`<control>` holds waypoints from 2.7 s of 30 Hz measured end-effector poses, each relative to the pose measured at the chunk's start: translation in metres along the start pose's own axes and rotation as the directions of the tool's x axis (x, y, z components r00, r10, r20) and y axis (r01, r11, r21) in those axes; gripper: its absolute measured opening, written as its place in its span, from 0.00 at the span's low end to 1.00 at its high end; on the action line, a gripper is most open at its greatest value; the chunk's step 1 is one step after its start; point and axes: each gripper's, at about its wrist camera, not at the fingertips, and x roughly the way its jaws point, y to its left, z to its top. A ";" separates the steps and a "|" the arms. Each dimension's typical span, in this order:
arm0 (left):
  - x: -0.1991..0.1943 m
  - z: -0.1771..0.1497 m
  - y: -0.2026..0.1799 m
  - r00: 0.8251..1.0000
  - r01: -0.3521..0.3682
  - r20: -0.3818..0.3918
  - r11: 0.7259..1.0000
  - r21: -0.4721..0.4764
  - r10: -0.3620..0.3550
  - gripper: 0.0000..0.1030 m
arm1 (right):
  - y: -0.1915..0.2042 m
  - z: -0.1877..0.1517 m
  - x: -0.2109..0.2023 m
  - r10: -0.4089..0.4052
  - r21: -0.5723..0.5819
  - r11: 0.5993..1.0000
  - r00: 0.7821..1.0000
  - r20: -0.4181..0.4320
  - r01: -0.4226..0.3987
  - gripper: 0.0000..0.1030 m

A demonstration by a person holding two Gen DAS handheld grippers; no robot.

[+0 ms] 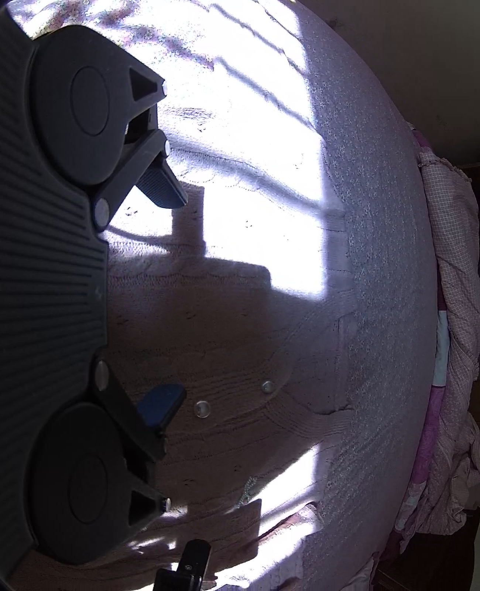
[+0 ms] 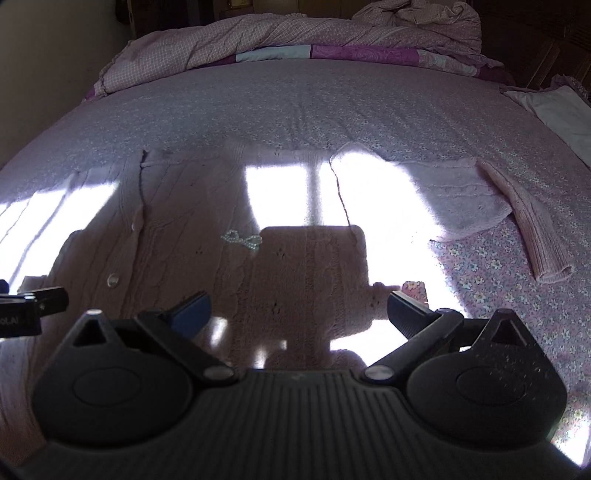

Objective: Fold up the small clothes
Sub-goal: 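Move the open right gripper to the cardigan sleeve cuff, then close the right gripper on the sleeve cuff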

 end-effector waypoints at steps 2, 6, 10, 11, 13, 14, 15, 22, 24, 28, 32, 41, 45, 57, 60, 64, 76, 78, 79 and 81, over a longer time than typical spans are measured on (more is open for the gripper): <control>0.002 0.002 -0.003 1.000 0.011 -0.010 1.000 0.003 -0.011 1.00 | -0.011 0.006 0.003 -0.016 -0.008 1.000 1.000 0.011 0.016 1.00; 0.013 0.003 -0.010 0.999 0.033 -0.034 0.999 0.012 -0.033 1.00 | -0.033 0.017 0.015 -0.067 -0.011 0.998 0.998 0.011 0.067 1.00; 0.023 0.004 -0.015 0.998 0.027 -0.058 0.999 0.018 -0.025 1.00 | -0.061 0.028 0.027 -0.113 0.011 0.994 0.993 0.022 0.112 1.00; 0.026 0.004 -0.015 0.998 0.026 -0.063 1.000 0.016 -0.025 1.00 | -0.071 0.031 0.031 -0.132 0.022 0.991 0.991 0.030 0.131 1.00; 0.031 0.004 -0.016 0.997 0.026 -0.071 1.000 0.014 -0.025 1.00 | -0.086 0.036 0.036 -0.163 0.038 0.986 0.986 0.039 0.161 1.00; 0.033 0.003 -0.016 0.997 0.024 -0.075 1.000 0.013 -0.023 1.00 | -0.097 0.038 0.039 -0.185 0.051 0.982 0.982 0.042 0.183 1.00; 0.034 0.002 -0.017 0.997 0.023 -0.078 1.000 0.012 -0.022 1.00 | -0.105 0.039 0.042 -0.199 0.059 0.979 0.979 0.042 0.197 1.00; 0.041 -0.001 -0.013 0.997 0.021 -0.078 1.000 -0.001 -0.021 1.00 | -0.158 0.045 0.058 -0.308 0.102 0.948 0.950 0.058 0.301 0.99; 0.042 -0.003 -0.013 0.997 0.018 -0.072 1.000 0.000 -0.018 1.00 | -0.171 0.047 0.062 -0.320 0.125 0.942 0.946 0.056 0.311 0.95; 0.042 -0.006 -0.014 0.998 0.010 -0.064 1.000 0.011 -0.009 1.00 | -0.184 0.049 0.077 -0.331 0.149 0.934 0.943 0.019 0.325 0.72; 0.043 -0.007 -0.015 0.998 0.009 -0.057 1.000 0.013 -0.009 1.00 | -0.191 0.046 0.089 -0.298 0.183 0.938 0.955 -0.014 0.295 0.59; 0.041 -0.009 -0.017 0.999 0.009 -0.042 1.000 0.024 -0.008 1.00 | -0.190 0.048 0.086 -0.277 0.225 0.937 0.961 0.007 0.268 0.19; 0.040 -0.010 -0.017 0.999 0.013 -0.043 1.000 0.028 -0.011 1.00 | -0.183 0.050 0.065 -0.272 0.247 0.936 0.961 0.052 0.251 0.08; 0.017 -0.010 -0.003 1.000 -0.009 0.008 1.000 0.007 0.009 1.00 | -0.160 0.082 -0.044 -0.058 0.268 0.963 0.958 0.279 -0.019 0.04; 0.012 -0.009 0.006 1.000 -0.016 0.013 1.000 -0.008 0.016 1.00 | -0.153 0.091 -0.057 -0.012 0.261 0.963 0.954 0.300 -0.069 0.04; 0.006 -0.011 0.016 1.000 -0.026 0.014 0.999 -0.025 0.026 1.00 | -0.153 0.096 -0.049 -0.028 0.233 0.972 0.962 0.272 -0.038 0.08; 0.008 -0.019 0.031 0.999 -0.040 -0.024 0.998 -0.053 0.039 1.00 | -0.161 0.063 0.019 -0.189 0.159 0.973 0.975 0.118 0.169 0.53; 0.012 -0.020 0.033 0.999 -0.040 -0.029 0.998 -0.053 0.039 1.00 | -0.165 0.060 0.029 -0.199 0.161 0.970 0.975 0.096 0.182 0.53; 0.014 -0.020 0.031 0.999 -0.041 -0.033 0.998 -0.051 0.039 1.00 | -0.166 0.057 0.034 -0.205 0.161 0.968 0.975 0.084 0.190 0.53; 0.016 -0.020 0.029 0.998 -0.043 -0.041 0.998 -0.046 0.041 1.00 | -0.169 0.053 0.043 -0.221 0.156 0.965 0.973 0.069 0.208 0.53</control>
